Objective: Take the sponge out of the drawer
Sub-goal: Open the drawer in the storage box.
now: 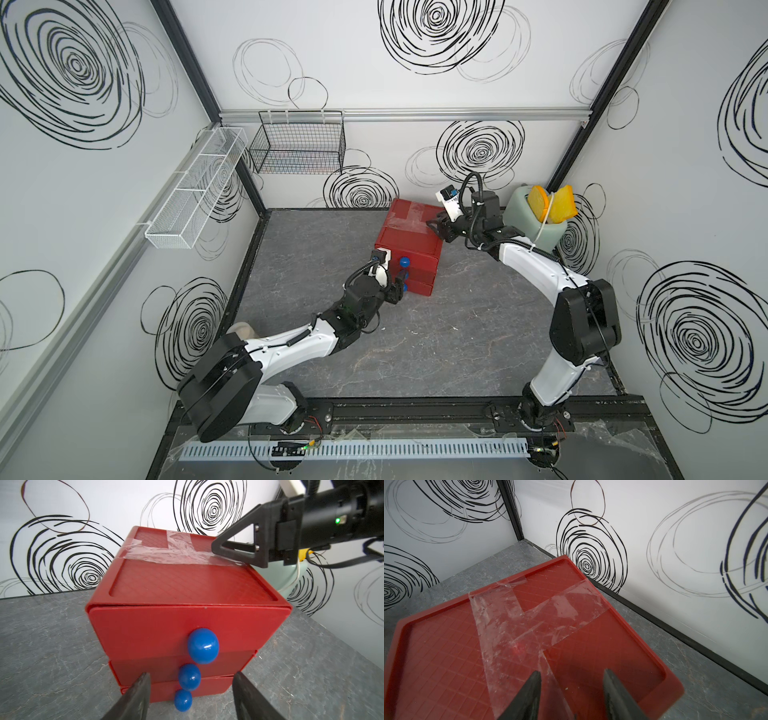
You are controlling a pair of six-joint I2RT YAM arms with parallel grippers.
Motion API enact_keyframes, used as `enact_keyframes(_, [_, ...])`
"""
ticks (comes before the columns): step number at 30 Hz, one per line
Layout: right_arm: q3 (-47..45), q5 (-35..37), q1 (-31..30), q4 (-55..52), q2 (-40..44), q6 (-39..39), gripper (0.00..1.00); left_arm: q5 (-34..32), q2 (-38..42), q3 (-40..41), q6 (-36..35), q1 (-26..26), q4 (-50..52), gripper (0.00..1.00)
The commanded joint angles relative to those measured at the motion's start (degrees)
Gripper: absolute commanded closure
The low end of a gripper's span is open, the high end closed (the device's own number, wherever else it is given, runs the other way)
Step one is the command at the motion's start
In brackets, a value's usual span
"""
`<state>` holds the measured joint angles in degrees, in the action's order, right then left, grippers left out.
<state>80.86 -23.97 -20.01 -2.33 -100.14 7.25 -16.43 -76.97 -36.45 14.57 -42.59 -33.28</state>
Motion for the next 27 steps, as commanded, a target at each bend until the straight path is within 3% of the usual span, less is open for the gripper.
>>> enact_keyframes(1, [-1.86, -0.73, -0.55, -5.14, -0.85, -0.75, 0.49, 1.91, -1.57, -1.61, 0.71, 1.15, -5.49, 0.33])
enact_keyframes(9, [-1.01, -0.85, -0.64, -5.23, -1.81, -0.88, 0.48, 7.55, -3.94, -3.49, 1.65, 3.48, -6.34, 0.33])
enact_keyframes(18, [-0.75, -0.85, -0.77, -5.35, -2.97, -0.90, 0.48, 8.94, -6.89, -5.52, 2.13, 3.21, -7.08, 0.34])
enact_keyframes(27, [-1.15, -0.50, -0.78, -5.11, -2.85, -0.83, 0.48, 9.11, -10.43, -8.20, 2.39, 3.48, -6.60, 0.47])
